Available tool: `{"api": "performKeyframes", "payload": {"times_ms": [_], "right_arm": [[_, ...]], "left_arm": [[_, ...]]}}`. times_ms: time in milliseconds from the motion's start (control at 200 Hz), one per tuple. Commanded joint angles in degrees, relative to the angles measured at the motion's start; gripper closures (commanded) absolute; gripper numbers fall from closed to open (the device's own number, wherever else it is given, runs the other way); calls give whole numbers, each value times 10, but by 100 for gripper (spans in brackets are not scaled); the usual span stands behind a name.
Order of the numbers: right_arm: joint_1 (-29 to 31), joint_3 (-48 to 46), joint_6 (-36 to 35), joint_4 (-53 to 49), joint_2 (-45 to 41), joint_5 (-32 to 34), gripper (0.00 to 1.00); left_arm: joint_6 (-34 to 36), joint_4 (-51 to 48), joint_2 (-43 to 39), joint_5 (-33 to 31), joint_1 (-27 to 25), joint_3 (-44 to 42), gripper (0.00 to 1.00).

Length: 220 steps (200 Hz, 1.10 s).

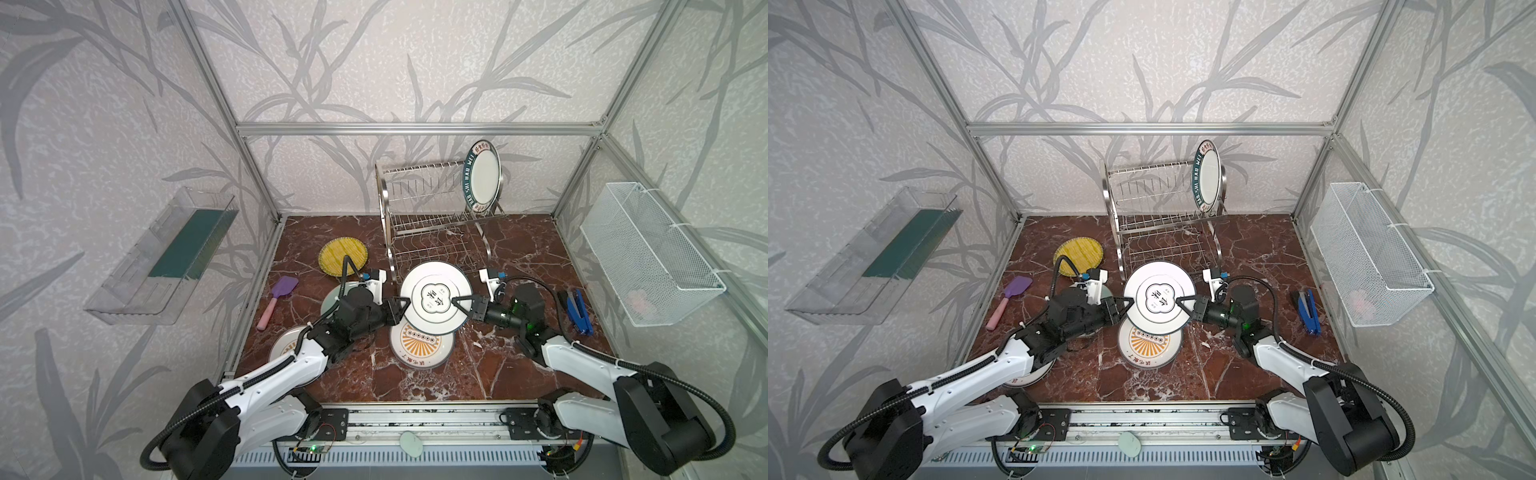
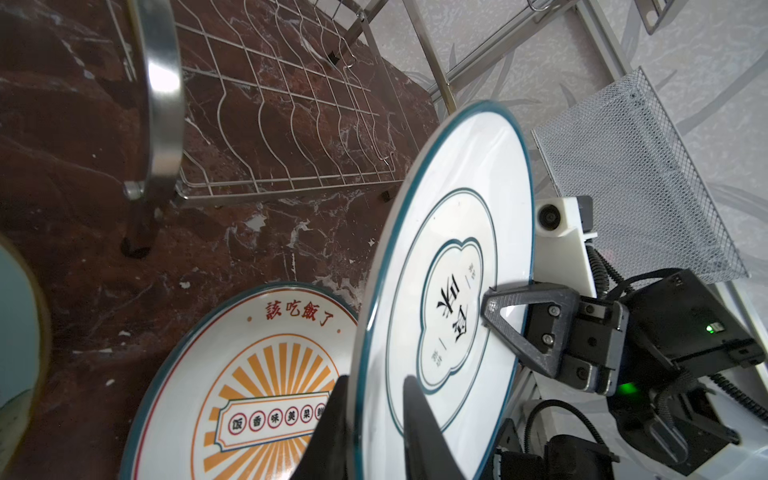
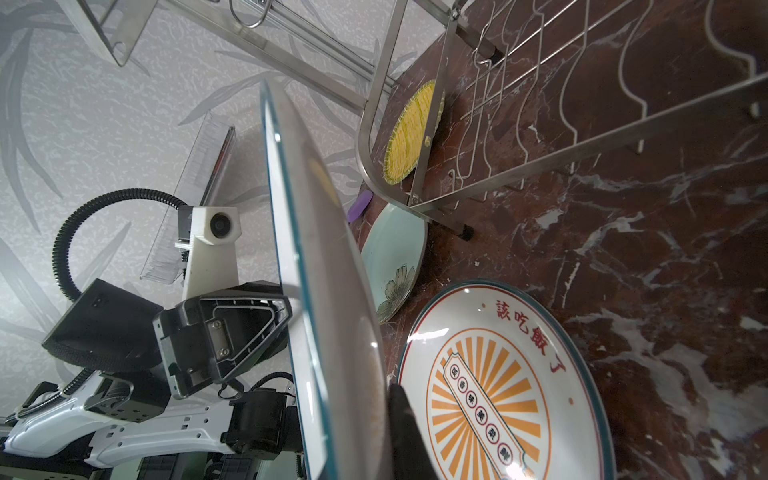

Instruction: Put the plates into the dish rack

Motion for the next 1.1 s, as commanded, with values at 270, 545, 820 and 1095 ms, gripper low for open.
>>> {"api": "performKeyframes", "payload": {"times_ms": [270, 545, 820, 1095], "right_arm": [[3, 6, -23, -31, -34, 28, 100], [3, 5, -29, -47, -52, 35, 100], [4, 0, -31, -58, -74, 53, 100], [3, 6, -54, -117, -111, 74, 100]], "left_arm": [[9, 23, -18, 11, -4, 15, 58], [11, 21, -23, 8, -4, 12, 58], [17, 21, -26, 8, -4, 10, 58], [23, 17, -25, 3, -4, 11, 58]]}}
